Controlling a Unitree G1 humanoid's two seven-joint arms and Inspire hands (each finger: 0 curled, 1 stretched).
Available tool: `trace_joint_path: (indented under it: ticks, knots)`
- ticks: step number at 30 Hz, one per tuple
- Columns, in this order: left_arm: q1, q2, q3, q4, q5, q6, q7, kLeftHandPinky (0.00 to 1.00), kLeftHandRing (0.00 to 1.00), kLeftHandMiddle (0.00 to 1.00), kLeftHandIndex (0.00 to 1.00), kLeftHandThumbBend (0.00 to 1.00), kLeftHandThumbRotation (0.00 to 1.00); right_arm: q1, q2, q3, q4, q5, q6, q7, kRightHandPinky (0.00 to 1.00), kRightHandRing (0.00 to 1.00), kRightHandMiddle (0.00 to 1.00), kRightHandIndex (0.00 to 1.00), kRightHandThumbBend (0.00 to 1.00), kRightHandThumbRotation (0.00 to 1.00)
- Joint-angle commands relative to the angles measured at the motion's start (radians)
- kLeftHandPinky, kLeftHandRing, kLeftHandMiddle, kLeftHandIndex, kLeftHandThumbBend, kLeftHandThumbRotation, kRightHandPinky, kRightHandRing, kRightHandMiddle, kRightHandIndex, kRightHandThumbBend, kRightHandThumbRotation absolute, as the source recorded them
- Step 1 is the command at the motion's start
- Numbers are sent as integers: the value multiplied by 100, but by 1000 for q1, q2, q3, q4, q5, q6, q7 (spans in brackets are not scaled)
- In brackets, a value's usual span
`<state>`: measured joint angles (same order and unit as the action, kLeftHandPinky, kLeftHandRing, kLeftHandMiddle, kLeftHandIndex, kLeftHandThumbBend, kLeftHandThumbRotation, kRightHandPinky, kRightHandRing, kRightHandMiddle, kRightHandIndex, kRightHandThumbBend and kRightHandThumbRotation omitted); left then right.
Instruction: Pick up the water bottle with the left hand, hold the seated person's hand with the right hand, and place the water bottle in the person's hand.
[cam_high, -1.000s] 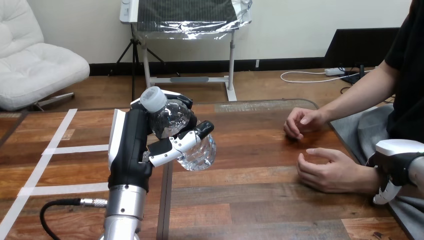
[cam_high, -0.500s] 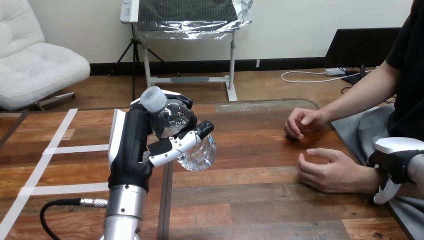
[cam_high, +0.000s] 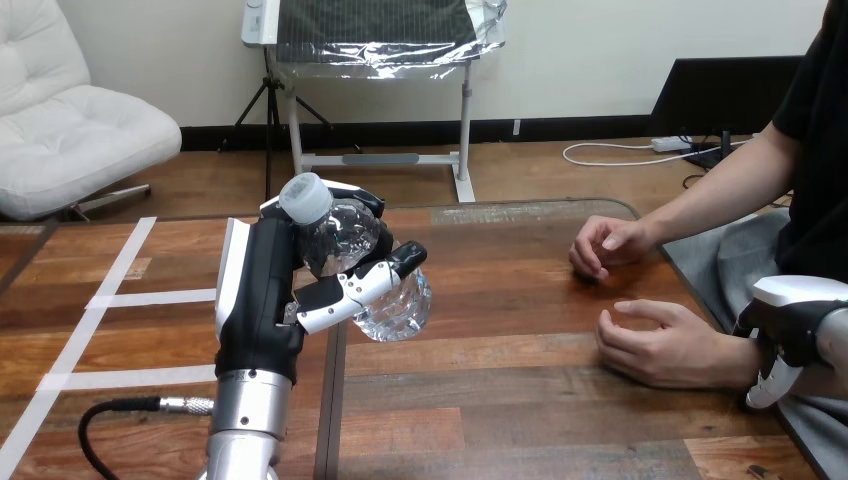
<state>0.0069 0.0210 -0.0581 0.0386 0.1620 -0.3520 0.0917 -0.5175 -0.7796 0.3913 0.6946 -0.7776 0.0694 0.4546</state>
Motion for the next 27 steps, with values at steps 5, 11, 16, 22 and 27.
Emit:
trace_joint_path:
  ticks: [5,11,16,22,27]
  knots:
    - [-38,-8,13,-66,-17,-11,5,37,42,46,49,63,0,-6,54,24,-7,21,36,54,45,56,68,75,68,0]
    - [-39,-11,13,-67,-24,-7,2,37,42,46,49,63,0,1,52,13,-4,52,13,41,46,57,65,67,69,0]
    - [-39,-9,11,-67,-10,-7,8,37,42,46,49,63,0,1,51,22,-2,47,19,35,49,59,67,63,70,0]
    - [-41,-4,11,-61,-5,-16,8,37,42,46,49,62,0,-1,57,35,2,31,37,35,47,57,65,57,69,0]
    - [-43,-1,12,-63,7,-9,14,37,42,46,49,62,0,5,61,30,2,35,39,23,41,53,62,57,68,0]
